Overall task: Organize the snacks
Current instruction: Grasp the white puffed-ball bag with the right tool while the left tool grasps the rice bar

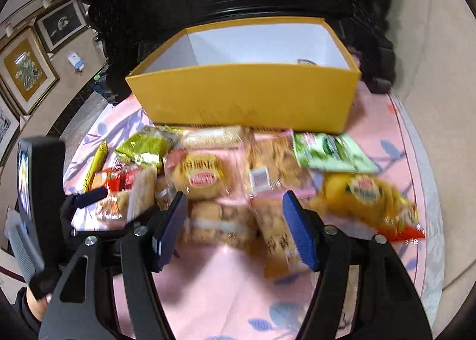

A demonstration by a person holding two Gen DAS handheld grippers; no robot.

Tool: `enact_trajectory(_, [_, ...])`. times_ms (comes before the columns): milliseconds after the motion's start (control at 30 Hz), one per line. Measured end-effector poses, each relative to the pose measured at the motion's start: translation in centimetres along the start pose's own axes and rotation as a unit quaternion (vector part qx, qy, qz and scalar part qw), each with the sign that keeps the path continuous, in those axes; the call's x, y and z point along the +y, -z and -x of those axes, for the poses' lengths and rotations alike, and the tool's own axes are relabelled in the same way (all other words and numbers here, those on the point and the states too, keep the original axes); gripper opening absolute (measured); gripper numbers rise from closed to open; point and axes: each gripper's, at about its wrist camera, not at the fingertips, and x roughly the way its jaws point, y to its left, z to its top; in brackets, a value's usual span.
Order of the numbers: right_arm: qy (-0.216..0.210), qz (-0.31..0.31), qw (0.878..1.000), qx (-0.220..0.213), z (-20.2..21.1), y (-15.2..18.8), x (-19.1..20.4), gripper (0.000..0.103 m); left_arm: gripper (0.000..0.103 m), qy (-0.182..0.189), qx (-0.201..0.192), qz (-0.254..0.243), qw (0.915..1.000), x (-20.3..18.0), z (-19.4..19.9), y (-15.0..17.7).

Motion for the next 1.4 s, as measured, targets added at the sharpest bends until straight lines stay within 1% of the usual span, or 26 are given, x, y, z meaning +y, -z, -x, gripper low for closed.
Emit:
enact_trajectory(267, [0.008, -0.013, 1.0, -0.003, 1.2, 2.0, -1.1, 0.067, 0.094, -0.002, 0.009, 0.008, 0.9999, -0.8, -1.1, -0.1])
enact_trajectory(367, [0.02, -0.012, 1.0, -0.005, 1.4, 2.4, -1.4, 0.067, 0.094, -0.006, 0.006, 0.004, 1.0, -1.1, -1.2, 0.0])
enact_trajectory(533, [0.031, -0.019, 0.999, 0.013, 1.9, 4.4, -2.9, 0.067, 0.094, -0.004, 0.005, 0.002, 1.0, -1.2, -1.3, 0.0])
enact_trajectory(667, [0.042, -0.035, 0.998, 0.027, 2.9, 6.8, -4.8, 0.067, 0.094, -0.009, 0.0, -0.003, 1.0, -1.4, -1.4, 0.1])
enact_trajectory(800, [0.063, -0.074, 0.994, 0.048, 3.8, 9.7, -7.5, 0.067, 0.094, -0.012, -0.006, -0.006, 0.9999, -1.5, -1.4, 0.2])
enact_trajectory(833, [0.062, -0.086, 0.993, 0.052, 3.7, 10.2, -8.0, 0.067, 0.094, -0.015, -0.008, -0.007, 0.9998, -1.6, -1.4, 0.3])
enact_trajectory(867, [0.053, -0.102, 0.992, 0.054, 3.5, 10.6, -8.6, 0.067, 0.094, -0.019, -0.011, -0.01, 0.9997, -1.8, -1.4, 0.4])
enact_trajectory(967, [0.021, -0.139, 0.989, 0.039, 2.6, 10.6, -9.3, 0.067, 0.094, -0.027, -0.019, -0.015, 0.9993, -2.3, -1.5, 0.6])
enact_trajectory(1067, [0.034, -0.131, 0.99, 0.049, 0.6, 9.7, -8.7, 0.068, 0.094, -0.03, -0.023, -0.023, 0.999, -2.7, -1.3, 0.9])
enact_trajectory(1100, [0.051, -0.124, 0.99, 0.044, -0.2, 9.3, -8.4, 0.068, 0.094, -0.029, -0.023, -0.025, 0.999, -2.7, -1.2, 1.0])
enact_trajectory(1133, [0.066, -0.119, 0.99, 0.043, -1.0, 9.0, -8.2, 0.067, 0.094, -0.03, -0.024, -0.028, 0.9989, -2.8, -1.2, 1.1])
enact_trajectory(1167, [0.083, -0.107, 0.99, 0.026, -1.4, 8.9, -7.7, 0.062, 0.094, -0.032, -0.026, -0.033, 0.9986, -2.8, -1.2, 1.3])
enact_trajectory(1200, [0.086, -0.095, 0.991, 0.023, -1.9, 8.7, -7.1, 0.049, 0.094, -0.034, -0.028, -0.038, 0.9983, -2.8, -1.2, 1.4])
enact_trajectory(1233, [0.084, -0.086, 0.992, 0.023, -2.1, 8.5, -6.5, 0.047, 0.094, -0.038, -0.03, -0.041, 0.998, -2.8, -1.1, 1.6])
enact_trajectory(1267, [0.07, -0.078, 0.994, 0.027, -2.3, 8.3, -5.7, 0.043, 0.094, -0.045, -0.032, -0.044, 0.9975, -2.7, -1.2, 1.7])
enact_trajectory(1300, [0.05, -0.074, 0.995, 0.035, -2.6, 8.1, -5.0, 0.043, 0.094, -0.05, -0.033, -0.045, 0.9972, -2.6, -1.2, 1.9])
enact_trajectory(1333, [0.04, -0.068, 0.996, 0.038, -2.8, 7.8, -4.5, 0.042, 0.094, -0.051, -0.036, -0.046, 0.997, -2.5, -1.2, 2.0])
enact_trajectory(1400, [0.031, -0.05, 0.997, 0.043, -3.7, 7.3, -2.8, 0.042, 0.094, -0.055, -0.039, -0.047, 0.9966, -2.0, -1.2, 2.3])
